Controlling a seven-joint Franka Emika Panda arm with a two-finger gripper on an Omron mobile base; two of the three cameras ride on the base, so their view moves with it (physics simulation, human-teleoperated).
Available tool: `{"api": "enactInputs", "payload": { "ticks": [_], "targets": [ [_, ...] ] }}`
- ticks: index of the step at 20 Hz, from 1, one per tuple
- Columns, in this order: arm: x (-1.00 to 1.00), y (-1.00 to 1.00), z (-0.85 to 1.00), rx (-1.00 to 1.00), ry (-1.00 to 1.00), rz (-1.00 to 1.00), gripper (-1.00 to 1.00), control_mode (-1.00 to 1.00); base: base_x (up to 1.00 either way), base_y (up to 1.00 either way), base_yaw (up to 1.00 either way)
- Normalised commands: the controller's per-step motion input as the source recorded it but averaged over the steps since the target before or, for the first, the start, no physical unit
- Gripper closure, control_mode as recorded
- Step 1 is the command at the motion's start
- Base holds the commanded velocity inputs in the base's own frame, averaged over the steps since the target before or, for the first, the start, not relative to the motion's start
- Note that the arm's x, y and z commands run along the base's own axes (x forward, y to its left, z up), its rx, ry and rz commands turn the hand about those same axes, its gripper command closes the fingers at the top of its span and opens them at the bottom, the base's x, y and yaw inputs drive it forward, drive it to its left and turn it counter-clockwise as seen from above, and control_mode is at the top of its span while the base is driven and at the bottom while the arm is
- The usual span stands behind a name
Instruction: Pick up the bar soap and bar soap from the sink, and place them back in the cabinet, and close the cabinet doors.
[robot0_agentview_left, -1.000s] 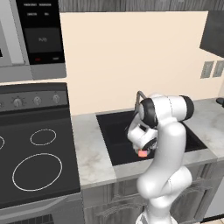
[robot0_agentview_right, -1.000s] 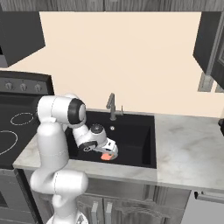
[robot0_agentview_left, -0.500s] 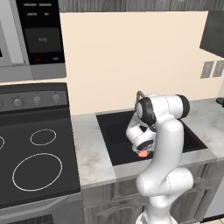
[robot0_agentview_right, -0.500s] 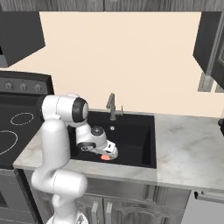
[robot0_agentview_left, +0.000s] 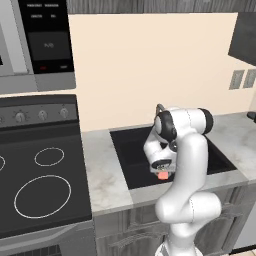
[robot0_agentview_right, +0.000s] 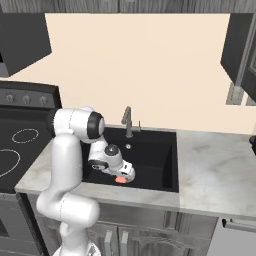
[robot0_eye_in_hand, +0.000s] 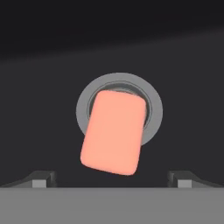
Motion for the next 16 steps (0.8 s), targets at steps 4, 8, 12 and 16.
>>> {"api": "enactInputs", "payload": {
  "ticks": [4,8,12,16],
  "targets": [
    [0.2,0.0,-0.1,0.0,0.01,0.0,-1.0,-1.0,0.0,0.0,0.0],
    [0.14,0.0,-0.13,0.0,0.02,0.0,-1.0,-1.0,0.0,0.0,0.0],
    [0.12,0.0,-0.12,0.0,0.01,0.0,-1.0,-1.0,0.0,0.0,0.0],
    [0.09,0.0,-0.09,0.0,0.01,0.0,-1.0,-1.0,0.0,0.0,0.0]
  ]
}}
